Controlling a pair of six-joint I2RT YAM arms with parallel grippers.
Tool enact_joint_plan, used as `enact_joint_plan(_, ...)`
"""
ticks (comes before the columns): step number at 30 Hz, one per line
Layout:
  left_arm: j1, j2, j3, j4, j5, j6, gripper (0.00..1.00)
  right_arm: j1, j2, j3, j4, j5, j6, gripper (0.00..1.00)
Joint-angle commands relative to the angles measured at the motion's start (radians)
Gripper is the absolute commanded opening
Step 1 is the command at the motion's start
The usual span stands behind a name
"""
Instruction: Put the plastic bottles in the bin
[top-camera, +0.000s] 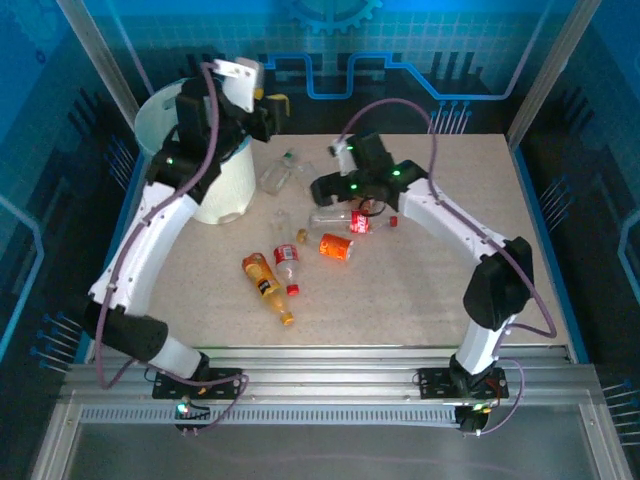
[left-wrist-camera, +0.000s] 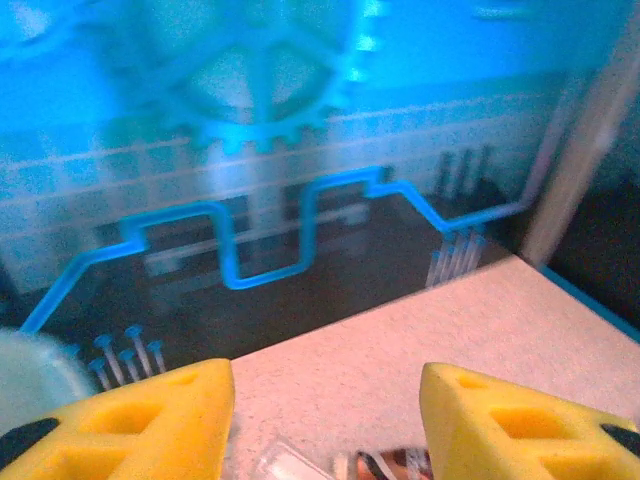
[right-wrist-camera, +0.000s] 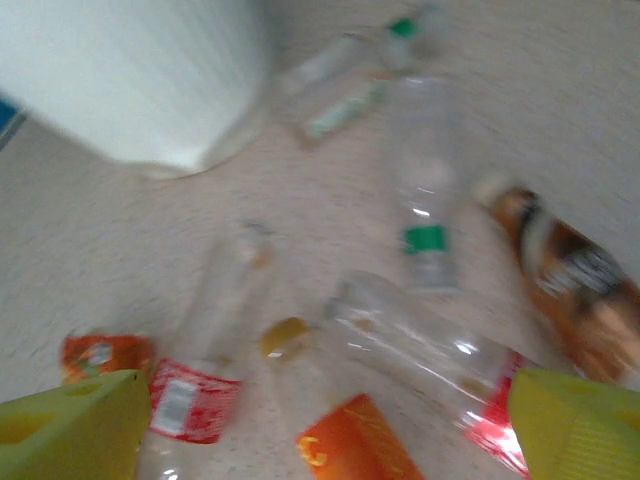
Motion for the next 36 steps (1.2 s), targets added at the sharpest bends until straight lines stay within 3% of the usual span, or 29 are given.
enact_joint_plan(1,-0.104,-0.046,-0.115,0.057,0.043,0.243,0.55,-0.11,-0.071,-0.126,0.066,-0.049,0.254,0.93)
enact_joint_plan(3,-0.173,-0.051,-0.159,0.041,0.065,0.343,0.57,-0.175,-0.082,-0.203,0.1,-0.113,0.329,0.91)
enact_joint_plan(5,-0.248,-0.04,-0.195,0.025,0.067,0.43,0.68,-0.236,-0.092,-0.277,0.133,-0.16,0.387,0.89)
enact_joint_plan(7,-0.309,-0.004,-0.212,0.005,0.065,0.473,0.72,-0.287,-0.103,-0.338,0.16,-0.188,0.424,0.88)
enact_joint_plan(13,-0.431,0.211,-0.146,-0.053,0.096,0.387,0.73,-0.418,-0.155,-0.434,0.129,-0.164,0.454,0.87)
enact_joint_plan(17,-0.481,0.418,0.037,-0.201,0.052,0.365,0.72,-0.541,-0.234,-0.511,0.076,-0.126,0.48,0.89)
enact_joint_plan(23,-0.492,0.651,0.23,-0.294,0.02,0.333,0.68,-0.659,-0.328,-0.619,0.03,-0.182,0.449,0.88)
enact_joint_plan(29,-0.491,0.77,0.296,-0.266,-0.022,0.354,0.67,-0.697,-0.431,-0.803,0.079,-0.199,0.43,0.87)
enact_joint_plan(36,-0.491,0.874,0.36,-0.245,-0.099,0.381,0.66,-0.701,-0.445,-0.888,0.108,-0.241,0.418,0.87)
